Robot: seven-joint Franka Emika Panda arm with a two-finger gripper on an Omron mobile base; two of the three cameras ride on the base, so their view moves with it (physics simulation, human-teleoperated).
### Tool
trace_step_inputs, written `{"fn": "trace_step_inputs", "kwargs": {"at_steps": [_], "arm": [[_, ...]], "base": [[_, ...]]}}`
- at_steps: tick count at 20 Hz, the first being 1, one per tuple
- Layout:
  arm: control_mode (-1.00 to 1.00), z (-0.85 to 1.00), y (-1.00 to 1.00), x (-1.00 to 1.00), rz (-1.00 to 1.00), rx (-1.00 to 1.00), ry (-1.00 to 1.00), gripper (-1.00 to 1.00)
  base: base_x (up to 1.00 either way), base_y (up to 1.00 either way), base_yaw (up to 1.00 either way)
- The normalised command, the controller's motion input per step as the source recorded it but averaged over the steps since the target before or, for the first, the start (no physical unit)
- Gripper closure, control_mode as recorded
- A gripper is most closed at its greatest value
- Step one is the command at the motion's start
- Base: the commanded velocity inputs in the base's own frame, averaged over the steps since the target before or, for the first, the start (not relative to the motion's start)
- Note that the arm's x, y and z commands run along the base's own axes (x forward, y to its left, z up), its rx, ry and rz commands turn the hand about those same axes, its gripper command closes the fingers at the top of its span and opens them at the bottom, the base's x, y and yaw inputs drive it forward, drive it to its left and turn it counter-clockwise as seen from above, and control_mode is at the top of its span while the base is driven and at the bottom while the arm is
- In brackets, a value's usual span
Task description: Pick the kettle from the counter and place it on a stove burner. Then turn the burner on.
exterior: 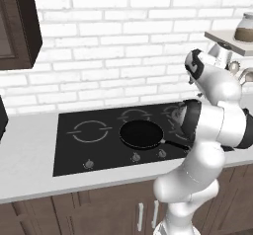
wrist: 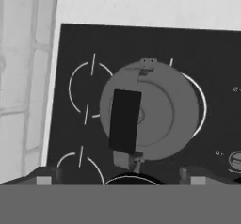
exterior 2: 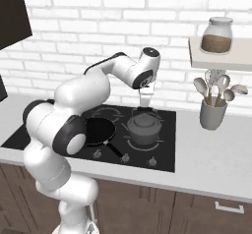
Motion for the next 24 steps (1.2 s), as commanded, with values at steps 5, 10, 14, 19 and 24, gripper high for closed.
{"fn": "trace_step_inputs", "kwargs": {"at_steps": [5,10,14,19,24], "arm": [[-1.00,0.02,-0.92,-1.00,0.20,-0.06,0.00,-1.00],[-1.00,-0.19,-0.85,-1.00,0.32,-0.02,0.00,-1.00],[-1.00,-0.58,-0.25,-0.77,0.73,-0.06,0.00,-1.00],[-1.00,-0.88,0.03,-0.25,0.92,-0.15,0.00,-1.00],[-1.00,-0.92,0.24,0.00,0.59,-0.19,0.04,-1.00]], "base": [[0.00,0.00,0.00],[0.00,0.00,0.00],[0.00,0.00,0.00],[0.00,0.00,0.00],[0.00,0.00,0.00]]}}
